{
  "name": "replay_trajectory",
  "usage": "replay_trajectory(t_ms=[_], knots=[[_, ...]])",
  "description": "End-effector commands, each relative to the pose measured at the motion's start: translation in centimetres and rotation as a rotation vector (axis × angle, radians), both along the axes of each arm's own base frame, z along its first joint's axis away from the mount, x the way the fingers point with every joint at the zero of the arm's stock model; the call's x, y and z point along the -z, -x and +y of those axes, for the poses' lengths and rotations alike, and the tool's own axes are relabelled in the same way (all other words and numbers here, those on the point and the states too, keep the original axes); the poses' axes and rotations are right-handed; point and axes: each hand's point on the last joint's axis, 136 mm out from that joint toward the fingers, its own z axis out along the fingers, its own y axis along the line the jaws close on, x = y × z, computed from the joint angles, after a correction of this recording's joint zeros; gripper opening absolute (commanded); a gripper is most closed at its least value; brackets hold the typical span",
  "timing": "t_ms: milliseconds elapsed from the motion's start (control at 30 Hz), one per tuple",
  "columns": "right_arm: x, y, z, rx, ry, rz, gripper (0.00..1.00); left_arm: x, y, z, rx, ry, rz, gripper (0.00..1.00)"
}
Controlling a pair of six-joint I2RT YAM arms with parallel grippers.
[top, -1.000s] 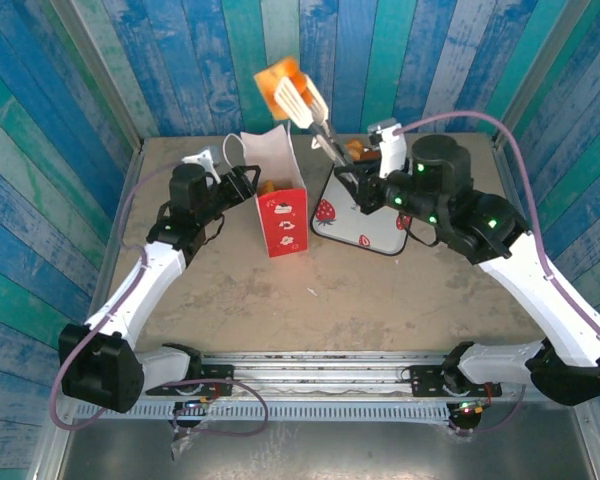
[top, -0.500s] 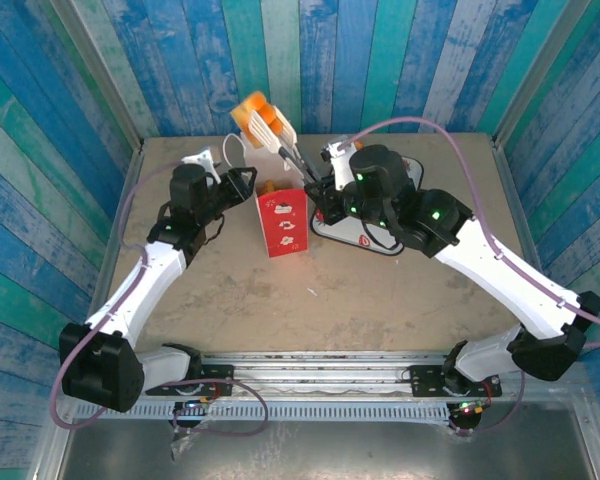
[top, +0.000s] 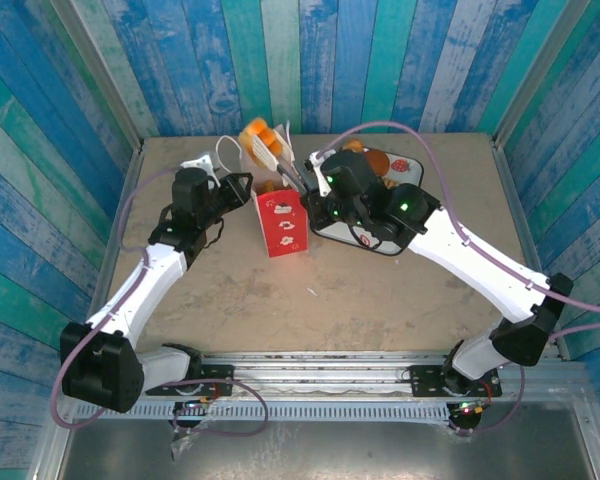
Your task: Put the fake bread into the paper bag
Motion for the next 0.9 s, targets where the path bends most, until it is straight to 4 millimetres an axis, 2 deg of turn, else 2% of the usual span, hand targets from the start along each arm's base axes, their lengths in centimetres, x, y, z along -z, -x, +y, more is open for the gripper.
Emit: replay_trajectory(t_ms=[0, 267, 600, 867], knots=[[-1.4, -0.5, 0.0, 0.024, -0.009, -0.040, 0.00, -1.0, 0.9, 0.9, -0.022, -0.028, -0.033, 0.45], [0.3, -1.2, -0.2, 0.035, 0.074, -0.043, 0.01, -1.0, 1.0, 1.1, -0.029, -0.036, -0.032, 0.45], [1.1, -2.2, 1.2, 0.015, 0.103, -0.045, 0.01, -1.0, 1.0, 1.0, -0.023, -0.037, -0.033, 0.45], [0.9, -2.4, 0.9, 0.031, 0.111, -0.055, 0.20, -1.1, 1.0, 0.9, -0.022, -0.039, -0.036, 0.45]])
